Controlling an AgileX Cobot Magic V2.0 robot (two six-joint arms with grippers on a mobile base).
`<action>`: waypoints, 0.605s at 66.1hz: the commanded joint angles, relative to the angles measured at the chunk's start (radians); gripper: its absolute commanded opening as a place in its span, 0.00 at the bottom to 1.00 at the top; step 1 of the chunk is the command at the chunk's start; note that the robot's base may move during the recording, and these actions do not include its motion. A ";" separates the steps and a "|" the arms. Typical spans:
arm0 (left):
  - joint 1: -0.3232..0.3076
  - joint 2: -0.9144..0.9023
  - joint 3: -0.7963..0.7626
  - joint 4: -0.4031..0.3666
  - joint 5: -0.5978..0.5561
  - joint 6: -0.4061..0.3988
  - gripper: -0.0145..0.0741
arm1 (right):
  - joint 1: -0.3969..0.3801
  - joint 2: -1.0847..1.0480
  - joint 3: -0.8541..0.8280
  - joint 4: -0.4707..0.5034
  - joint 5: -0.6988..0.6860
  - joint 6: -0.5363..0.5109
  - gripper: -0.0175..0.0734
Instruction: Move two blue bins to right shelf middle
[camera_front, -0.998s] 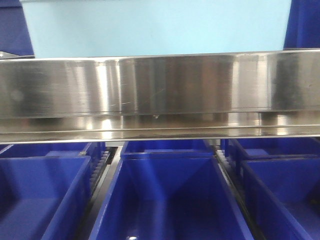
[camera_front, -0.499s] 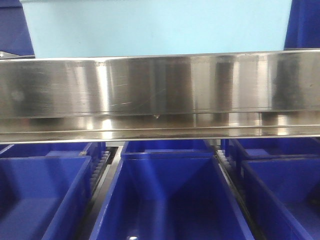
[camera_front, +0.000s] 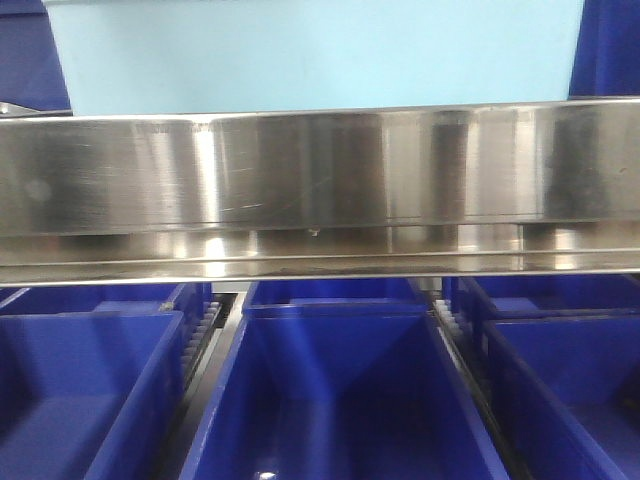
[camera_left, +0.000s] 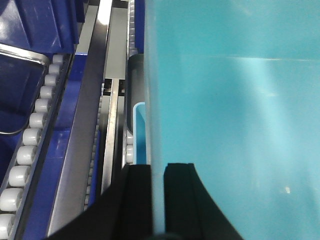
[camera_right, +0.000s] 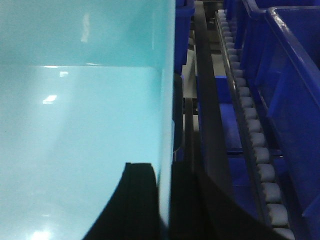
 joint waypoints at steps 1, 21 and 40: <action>-0.009 -0.009 -0.012 0.006 -0.062 0.000 0.04 | 0.000 -0.010 -0.010 -0.019 -0.046 -0.004 0.02; -0.009 -0.009 -0.006 0.008 -0.093 0.000 0.04 | 0.000 -0.010 -0.006 -0.019 -0.068 -0.002 0.02; -0.004 -0.009 0.132 0.052 -0.274 -0.004 0.04 | 0.000 -0.012 0.059 -0.175 -0.169 0.136 0.02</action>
